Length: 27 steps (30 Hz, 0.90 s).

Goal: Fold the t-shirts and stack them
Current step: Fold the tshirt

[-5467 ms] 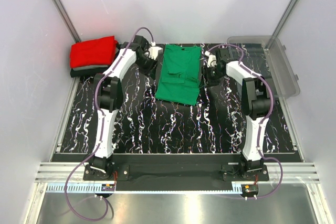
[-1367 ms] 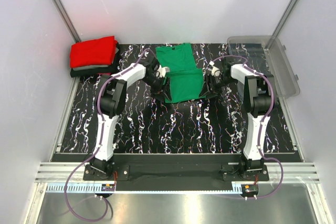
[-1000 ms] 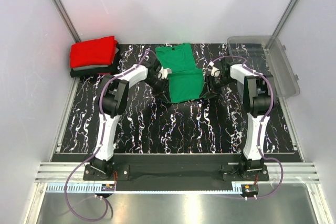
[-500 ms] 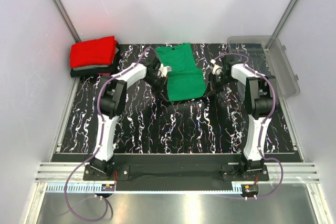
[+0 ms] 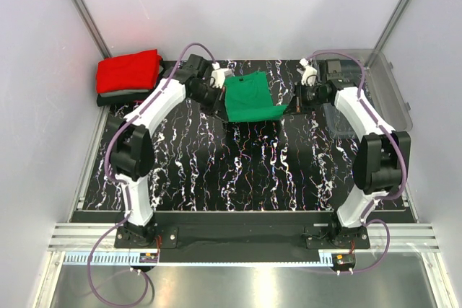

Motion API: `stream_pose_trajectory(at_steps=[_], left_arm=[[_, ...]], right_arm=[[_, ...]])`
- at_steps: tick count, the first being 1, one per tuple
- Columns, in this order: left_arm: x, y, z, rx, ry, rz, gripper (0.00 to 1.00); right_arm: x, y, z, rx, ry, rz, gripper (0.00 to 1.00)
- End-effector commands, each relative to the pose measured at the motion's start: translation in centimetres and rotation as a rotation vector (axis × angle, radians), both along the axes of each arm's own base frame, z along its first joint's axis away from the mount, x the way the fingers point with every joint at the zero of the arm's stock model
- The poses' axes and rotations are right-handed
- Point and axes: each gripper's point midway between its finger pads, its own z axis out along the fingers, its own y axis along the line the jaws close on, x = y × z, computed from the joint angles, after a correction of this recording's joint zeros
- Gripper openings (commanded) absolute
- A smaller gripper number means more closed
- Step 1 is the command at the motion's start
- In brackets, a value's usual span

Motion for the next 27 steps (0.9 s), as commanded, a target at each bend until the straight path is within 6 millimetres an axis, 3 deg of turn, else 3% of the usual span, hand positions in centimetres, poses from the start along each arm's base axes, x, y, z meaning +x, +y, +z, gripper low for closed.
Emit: stream_pose_trajectory(at_steps=[1,7,14,18,23,24,27], left_arm=[[-1.1,1.4,2.9,0.0,-0.062,0.0,0.0],[-3.5,2.0,3.7,-0.019,-0.056,-0.009,0.0],[-3.6,2.5,2.8,0.008,-0.053,0.005,0.0],[-1.6,3.1,1.2,0.048,-0.035,0.039,0.0],[2.7,4.5,1.0,0.075,-0.092,0.085,0.0],[3.5,4.7,0.2,0.084,-0.082,0.091,0.0],[6.6,5.3,1.1,0.08,-0.145,0.114,0.0]], right_arm=[[-0.8,0.3,2.9,0.01,-0.074,0.02,0.0],[-1.8,0.7,6.0,0.004,-0.151,0.064,0.0],[-1.3,3.1,4.4,-0.005,-0.152,0.143,0.0],[1.3,4.0,2.5,-0.008,-0.128,0.164,0.0],[4.8,4.5,1.2,-0.029,-0.143,0.171,0.0],[5.7,4.6,2.0,-0.027,-0.172,0.172,0.0],[7.8,5.0,2.3,-0.031,-0.209,0.176,0.0]])
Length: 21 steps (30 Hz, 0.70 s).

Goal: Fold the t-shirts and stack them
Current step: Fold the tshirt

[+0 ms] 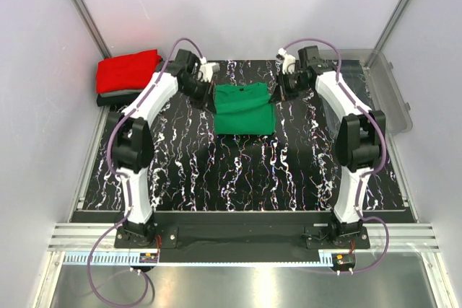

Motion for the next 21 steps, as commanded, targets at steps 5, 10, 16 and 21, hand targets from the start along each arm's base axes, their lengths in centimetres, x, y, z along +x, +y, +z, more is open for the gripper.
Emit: stream_pose_trajectory(at_steps=[5,10,16,21], left_arm=[[10.2,1.7,1.5,0.036,-0.234,0.042,0.0],[17.0,2.3,-1.6,0.05,-0.312,0.126,0.42],[21.7,4.6,-0.1,0.192,-0.489,0.25,0.72],[18.6,6.1,-0.3,0.158,-0.368,0.261,0.76]], right_arm=[[6.6,0.3,3.2,0.003,-0.181,-0.018,0.0],[12.5,1.2,0.3,-0.009,-0.249,-0.031,0.3],[15.5,1.9,1.0,-0.03,-0.358,-0.035,0.52],[13.3,0.4,1.1,-0.085,-0.331,-0.054,0.52]])
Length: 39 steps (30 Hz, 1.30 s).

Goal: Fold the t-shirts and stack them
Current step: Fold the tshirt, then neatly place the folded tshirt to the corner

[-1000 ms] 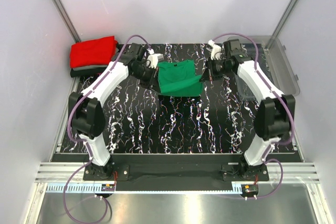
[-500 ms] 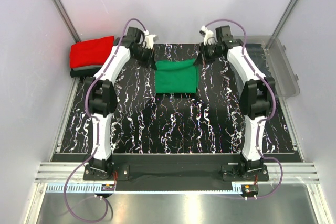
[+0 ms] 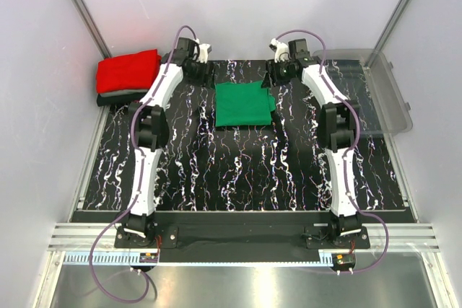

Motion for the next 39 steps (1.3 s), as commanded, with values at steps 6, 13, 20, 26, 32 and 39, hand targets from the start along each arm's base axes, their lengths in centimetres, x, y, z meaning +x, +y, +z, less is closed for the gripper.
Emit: stream_pose_trajectory(at_steps=[6,13,20,26,32,39], left_arm=[[-3.6,1.0,1.8,-0.144,0.124,0.033,0.76],[-6.5,-0.3,-1.5,-0.228,0.28,0.013,0.75],[-6.7,-1.4,-3.5,-0.297,0.35,0.014,0.84],[-6.2,-2.7,-5.8,-0.376,0.402,0.005,0.93],[-5.8,-4.1,-6.7,-0.467,0.435,-0.006,0.94],[-6.0,-4.6,-7.3,-0.48,0.452,-0.009,0.94]], right_arm=[[-1.0,-2.1,2.5,-0.071,-0.074,-0.024,0.51],[-2.6,-3.6,0.4,-0.068,0.002,-0.032,0.5],[-2.8,-5.0,-1.1,-0.074,0.035,-0.041,0.52],[-3.4,-3.8,-2.4,0.02,0.1,0.002,0.53],[-4.8,-1.6,-1.8,0.173,0.17,0.069,0.54],[-4.7,-1.4,-2.9,0.205,0.205,0.072,0.56]])
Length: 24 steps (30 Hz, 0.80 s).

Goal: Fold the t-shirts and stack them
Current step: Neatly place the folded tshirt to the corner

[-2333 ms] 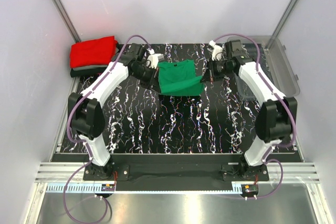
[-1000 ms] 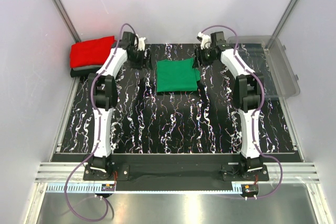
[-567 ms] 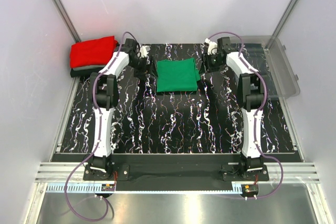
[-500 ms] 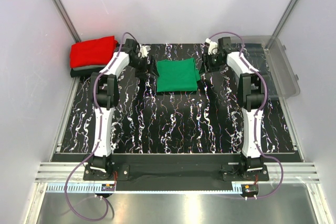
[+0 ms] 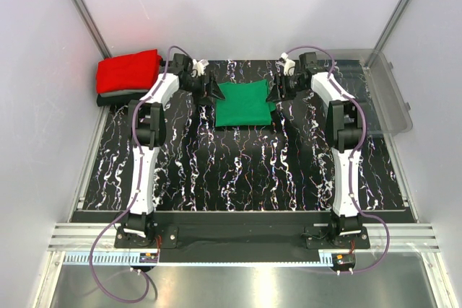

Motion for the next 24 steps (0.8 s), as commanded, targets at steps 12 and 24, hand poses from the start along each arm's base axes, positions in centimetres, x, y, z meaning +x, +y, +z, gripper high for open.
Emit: stream_pose_trajectory(at_steps=[12,24], left_arm=[[-1.5,-1.4,-4.3,0.052,0.07,-0.034,0.93],[-2.4,-1.7,-3.9,0.071,0.069,-0.053,0.93]], right_arm=[[1.0,1.1,0.7,0.125,0.023,0.019,0.58],[2.5,-2.1,2.6,0.078,-0.05,-0.044,0.59]])
